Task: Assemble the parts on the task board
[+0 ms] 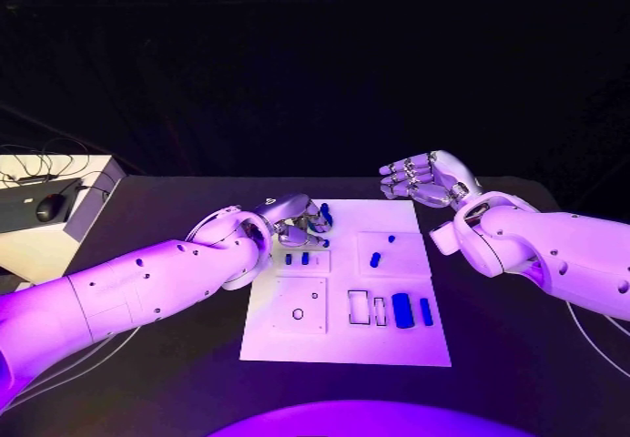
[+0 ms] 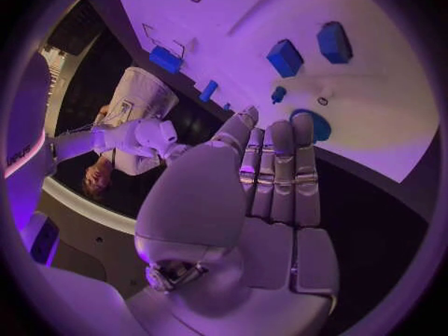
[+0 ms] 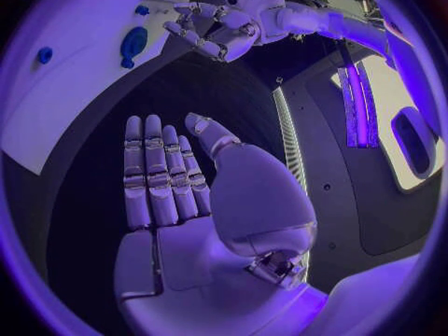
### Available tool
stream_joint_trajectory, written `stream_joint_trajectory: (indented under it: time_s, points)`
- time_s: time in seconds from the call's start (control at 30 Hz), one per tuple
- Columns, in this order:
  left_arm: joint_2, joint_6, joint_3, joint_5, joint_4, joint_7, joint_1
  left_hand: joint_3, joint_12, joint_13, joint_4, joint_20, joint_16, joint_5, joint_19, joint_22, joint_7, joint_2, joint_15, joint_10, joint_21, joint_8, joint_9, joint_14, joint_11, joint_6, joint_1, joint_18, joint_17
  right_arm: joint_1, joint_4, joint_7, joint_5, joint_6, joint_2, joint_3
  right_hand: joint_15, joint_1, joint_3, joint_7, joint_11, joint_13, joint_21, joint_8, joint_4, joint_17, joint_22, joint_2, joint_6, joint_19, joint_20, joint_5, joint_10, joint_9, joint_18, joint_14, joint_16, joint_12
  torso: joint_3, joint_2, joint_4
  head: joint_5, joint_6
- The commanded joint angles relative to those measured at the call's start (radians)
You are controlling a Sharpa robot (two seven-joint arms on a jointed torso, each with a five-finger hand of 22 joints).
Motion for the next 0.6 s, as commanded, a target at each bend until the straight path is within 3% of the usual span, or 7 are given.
stream_joint_trajectory:
  time_s: [0.03, 0.37, 0.6]
  points:
    - [0.018, 0.008, -0.001, -0.063, -0.007, 0.008, 0.005, 0.006, 0.003, 0.0, 0.003, 0.006, 0.01, -0.006, -0.004, 0.004, 0.001, -0.009, 0.0, -0.015, 0.003, -0.003, 0.0, -0.011, 0.0, -0.014, -0.003, 0.011, -0.004, 0.0, 0.001, 0.013, -0.004, 0.009, 0.001, 0.001, 0.005, 0.0, 0.002, 0.004, 0.003, -0.002, 0.003, -0.005, 0.002, -0.001, 0.001, -0.008, 0.003, -0.006, -0.001, -0.002, 0.001, -0.001, 0.002, 0.001, -0.003, -0.002, 0.0001, 0.0, 0.0009, -0.002, -0.002]
    - [0.06, 0.115, -0.011, -0.102, -0.038, -0.05, 0.02, 0.003, -0.023, -0.003, 0.023, 0.017, 0.038, -0.008, -0.004, 0.014, 0.008, -0.023, 0.015, -0.063, -0.004, -0.004, -0.001, -0.023, 0.02, -0.024, -0.018, 0.016, -0.033, 0.0, 0.001, 0.013, -0.004, 0.009, 0.004, 0.001, 0.005, -0.001, 0.002, 0.005, 0.003, -0.002, 0.003, -0.005, 0.003, -0.001, 0.0, -0.009, 0.002, -0.007, 0.0, -0.001, 0.0, -0.001, 0.002, 0.0, -0.003, -0.002, 0.0011, -0.001, 0.001, -0.001, -0.001]
    - [0.077, 0.158, -0.017, -0.124, -0.056, -0.072, 0.025, -0.005, -0.058, -0.003, 0.041, 0.02, 0.081, -0.01, -0.002, 0.03, 0.01, -0.04, 0.013, -0.07, -0.005, -0.006, -0.002, -0.033, 0.017, -0.047, -0.011, 0.018, -0.083, 0.0, 0.002, 0.014, -0.003, 0.009, 0.005, 0.001, 0.005, -0.001, 0.002, 0.005, 0.003, -0.002, 0.003, -0.005, 0.003, -0.001, 0.0, -0.009, 0.002, -0.007, 0.0, -0.001, 0.0, -0.001, 0.002, 0.0, -0.003, -0.002, 0.0002, -0.001, 0.0009, -0.001, -0.001]
